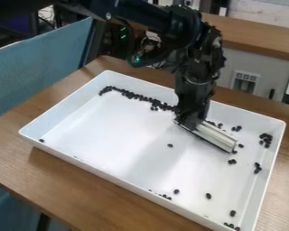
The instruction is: Sweep into pile
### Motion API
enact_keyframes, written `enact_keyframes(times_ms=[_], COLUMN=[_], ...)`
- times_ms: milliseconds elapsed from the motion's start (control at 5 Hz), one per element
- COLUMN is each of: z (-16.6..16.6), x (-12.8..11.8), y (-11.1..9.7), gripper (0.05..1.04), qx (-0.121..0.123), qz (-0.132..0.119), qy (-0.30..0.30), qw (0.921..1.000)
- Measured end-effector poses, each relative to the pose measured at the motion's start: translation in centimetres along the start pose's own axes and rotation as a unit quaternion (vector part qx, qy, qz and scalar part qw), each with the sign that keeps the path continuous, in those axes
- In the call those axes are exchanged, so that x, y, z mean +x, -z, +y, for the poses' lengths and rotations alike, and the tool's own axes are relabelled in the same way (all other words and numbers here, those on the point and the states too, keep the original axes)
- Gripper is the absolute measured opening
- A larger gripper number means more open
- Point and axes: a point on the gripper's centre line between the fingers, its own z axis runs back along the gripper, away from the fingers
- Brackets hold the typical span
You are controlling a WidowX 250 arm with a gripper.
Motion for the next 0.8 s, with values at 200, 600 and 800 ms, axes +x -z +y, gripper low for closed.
enact_keyframes(times_ms=[200,600,800], z=[-0.4,2.7,5.6], x=[0.1,1.0,3.3], y=[-1.0,-6.6,-7.3], gripper=[0.366,0.366,0.366], qx=[-0.01,-0.033,-0.025], qz=[-0.001,0.013,0.001], qy=[0.0,-0.004,-0.012], qw=[1.0,0.9994,0.9996])
